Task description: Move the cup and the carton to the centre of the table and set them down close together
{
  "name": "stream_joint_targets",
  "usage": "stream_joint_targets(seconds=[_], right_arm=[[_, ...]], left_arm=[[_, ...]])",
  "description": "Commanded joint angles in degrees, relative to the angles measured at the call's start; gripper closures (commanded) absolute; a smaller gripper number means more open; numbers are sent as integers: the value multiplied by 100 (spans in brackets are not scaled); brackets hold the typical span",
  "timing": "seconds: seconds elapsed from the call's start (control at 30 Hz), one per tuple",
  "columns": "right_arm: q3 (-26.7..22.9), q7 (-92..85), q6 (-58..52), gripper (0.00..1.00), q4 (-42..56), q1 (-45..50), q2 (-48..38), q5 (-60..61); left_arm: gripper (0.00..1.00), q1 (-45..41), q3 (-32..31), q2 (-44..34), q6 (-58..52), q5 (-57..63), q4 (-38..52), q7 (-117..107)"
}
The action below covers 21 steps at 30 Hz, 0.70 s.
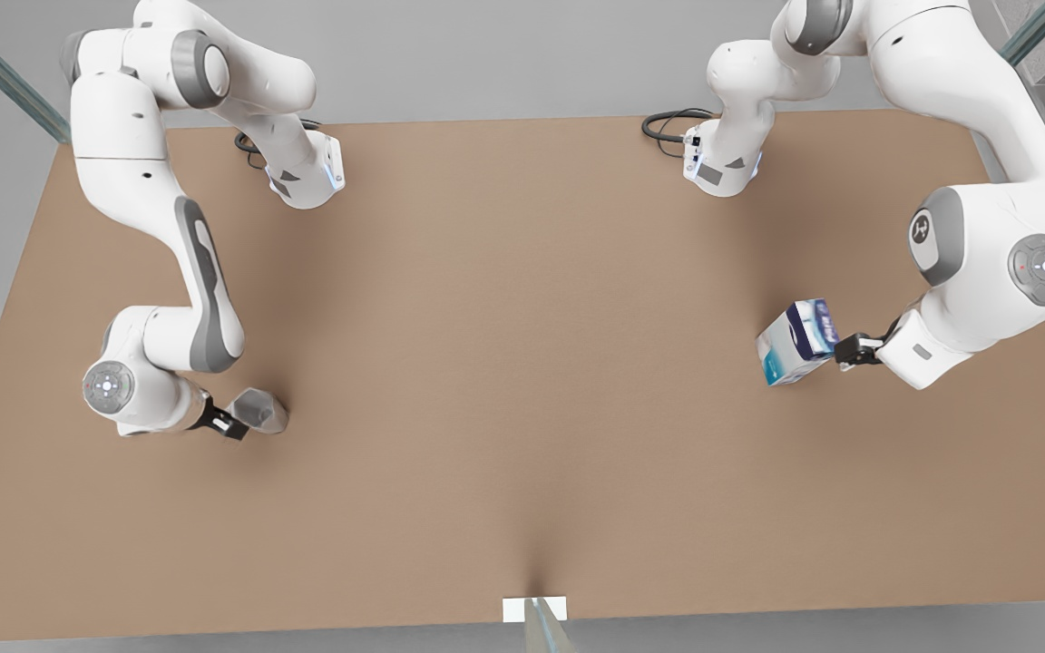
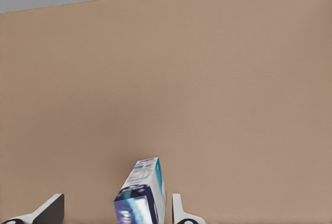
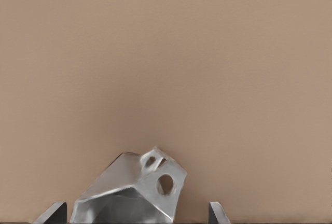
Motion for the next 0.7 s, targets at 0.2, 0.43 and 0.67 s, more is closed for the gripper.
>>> stream_joint_targets(seconds=[0.2,0.43,0.67], right_arm=[[0,234,669,0,-1380,44,-665,0],[-9,234,774,0,-1530,-18,-550,17],[-9,339,1091,55,-1257,0,-234,26]], left_arm=[[0,3,3,3,0,9,0,0],[0,3,3,47,9,9,0,-9],[0,3,3,64,9,9,0,-9]])
